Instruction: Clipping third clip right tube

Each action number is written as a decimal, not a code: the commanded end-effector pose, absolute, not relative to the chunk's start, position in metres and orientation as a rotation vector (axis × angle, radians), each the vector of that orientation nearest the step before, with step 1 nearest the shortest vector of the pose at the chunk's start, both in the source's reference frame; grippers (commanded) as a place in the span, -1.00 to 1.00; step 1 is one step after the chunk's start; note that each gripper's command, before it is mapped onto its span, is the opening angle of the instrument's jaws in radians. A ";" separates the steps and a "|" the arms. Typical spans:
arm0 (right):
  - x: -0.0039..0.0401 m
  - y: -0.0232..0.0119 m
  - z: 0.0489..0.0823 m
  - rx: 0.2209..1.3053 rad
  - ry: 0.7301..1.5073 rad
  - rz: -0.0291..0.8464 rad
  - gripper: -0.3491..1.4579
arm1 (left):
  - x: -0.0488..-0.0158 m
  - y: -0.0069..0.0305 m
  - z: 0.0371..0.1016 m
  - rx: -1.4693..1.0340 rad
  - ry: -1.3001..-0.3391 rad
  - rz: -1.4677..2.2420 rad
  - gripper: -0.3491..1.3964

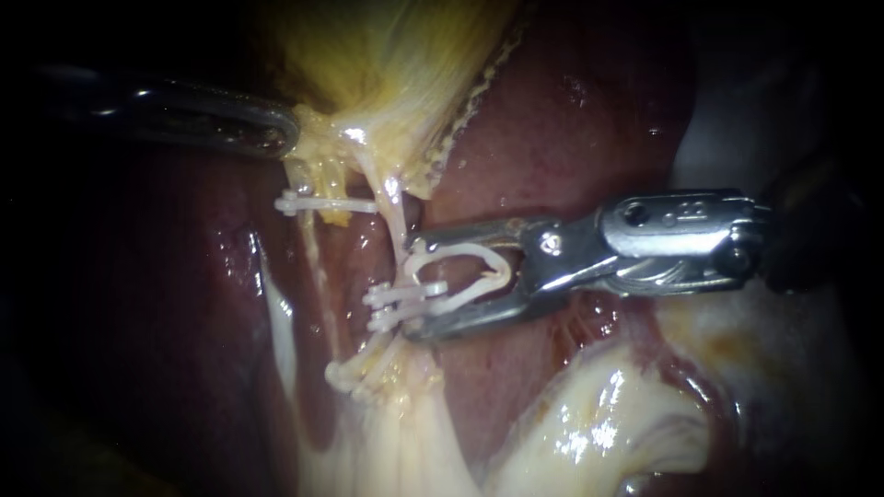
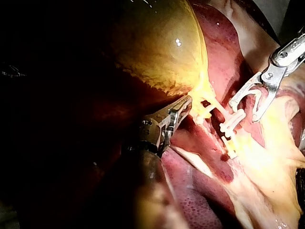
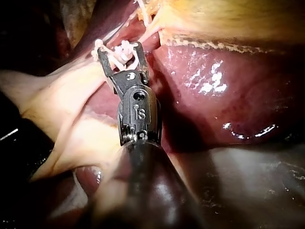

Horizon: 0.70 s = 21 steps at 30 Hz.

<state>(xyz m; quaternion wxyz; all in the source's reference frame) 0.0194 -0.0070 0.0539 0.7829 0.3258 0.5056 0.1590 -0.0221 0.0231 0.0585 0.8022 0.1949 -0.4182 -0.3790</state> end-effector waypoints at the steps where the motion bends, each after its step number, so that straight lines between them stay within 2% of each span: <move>1: 0.0194 -0.0070 0.0544 0.709 1.087 0.353 -0.11 | -0.0222 0.0230 0.0585 0.418 -0.897 -0.812 -1.00; 14: 0.0205 -0.0055 0.0595 0.809 1.032 0.537 -0.11 | -0.0223 0.0230 0.0585 0.418 -0.896 -0.813 -1.00; 17: 0.0213 -0.0055 0.0603 0.827 1.056 0.570 -0.09 | -0.0223 0.0230 0.0585 0.417 -0.896 -0.813 -1.00; 21: 0.0230 -0.0058 0.0613 0.867 1.131 0.618 -0.07 | -0.0224 0.0230 0.0585 0.417 -0.896 -0.813 -1.00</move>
